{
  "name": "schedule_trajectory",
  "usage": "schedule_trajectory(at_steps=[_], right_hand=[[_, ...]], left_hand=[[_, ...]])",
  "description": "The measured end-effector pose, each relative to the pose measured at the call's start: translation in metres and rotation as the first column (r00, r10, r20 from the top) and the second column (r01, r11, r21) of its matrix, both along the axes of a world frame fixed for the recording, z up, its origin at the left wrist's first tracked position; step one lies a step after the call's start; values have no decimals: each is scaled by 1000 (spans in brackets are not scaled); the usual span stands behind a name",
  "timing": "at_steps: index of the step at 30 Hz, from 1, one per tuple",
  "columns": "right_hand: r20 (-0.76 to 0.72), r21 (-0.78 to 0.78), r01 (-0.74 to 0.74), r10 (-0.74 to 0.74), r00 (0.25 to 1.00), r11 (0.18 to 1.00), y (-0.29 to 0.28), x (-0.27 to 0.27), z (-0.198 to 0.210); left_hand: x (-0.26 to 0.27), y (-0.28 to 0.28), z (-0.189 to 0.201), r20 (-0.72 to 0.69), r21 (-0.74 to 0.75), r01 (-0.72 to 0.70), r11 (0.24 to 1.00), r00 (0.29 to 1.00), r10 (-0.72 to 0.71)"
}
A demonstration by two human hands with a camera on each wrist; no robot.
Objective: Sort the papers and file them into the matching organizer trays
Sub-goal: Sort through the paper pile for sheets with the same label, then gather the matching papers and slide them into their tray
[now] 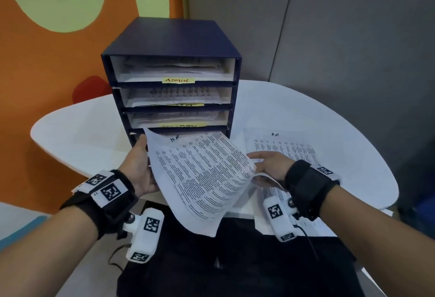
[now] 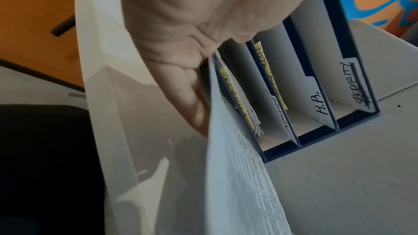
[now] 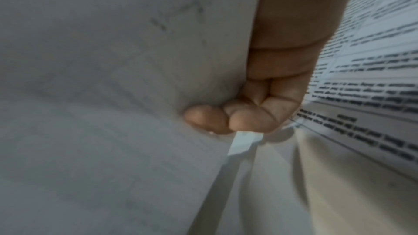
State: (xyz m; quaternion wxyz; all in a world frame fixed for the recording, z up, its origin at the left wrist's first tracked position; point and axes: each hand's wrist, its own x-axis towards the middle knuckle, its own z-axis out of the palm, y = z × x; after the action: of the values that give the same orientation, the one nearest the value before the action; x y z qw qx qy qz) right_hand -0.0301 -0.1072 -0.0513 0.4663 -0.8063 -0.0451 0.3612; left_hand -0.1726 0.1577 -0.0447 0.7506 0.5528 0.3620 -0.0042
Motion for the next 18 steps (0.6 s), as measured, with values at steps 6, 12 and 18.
schedule_trajectory(at_steps=[6,12,18], right_hand=[[6,-10,72,-72,997,997,7,2,-7],[111,-240,-209,241,964,948,28,-1,-13],[199,-226,-125,172,965,966,54,-4,-7]], left_hand=[[0,0,1,-126,130,91,987,989,-75],[7,7,9,-41,205,-41,978,998,50],[3,11,9,-73,125,63,990,996,-54]])
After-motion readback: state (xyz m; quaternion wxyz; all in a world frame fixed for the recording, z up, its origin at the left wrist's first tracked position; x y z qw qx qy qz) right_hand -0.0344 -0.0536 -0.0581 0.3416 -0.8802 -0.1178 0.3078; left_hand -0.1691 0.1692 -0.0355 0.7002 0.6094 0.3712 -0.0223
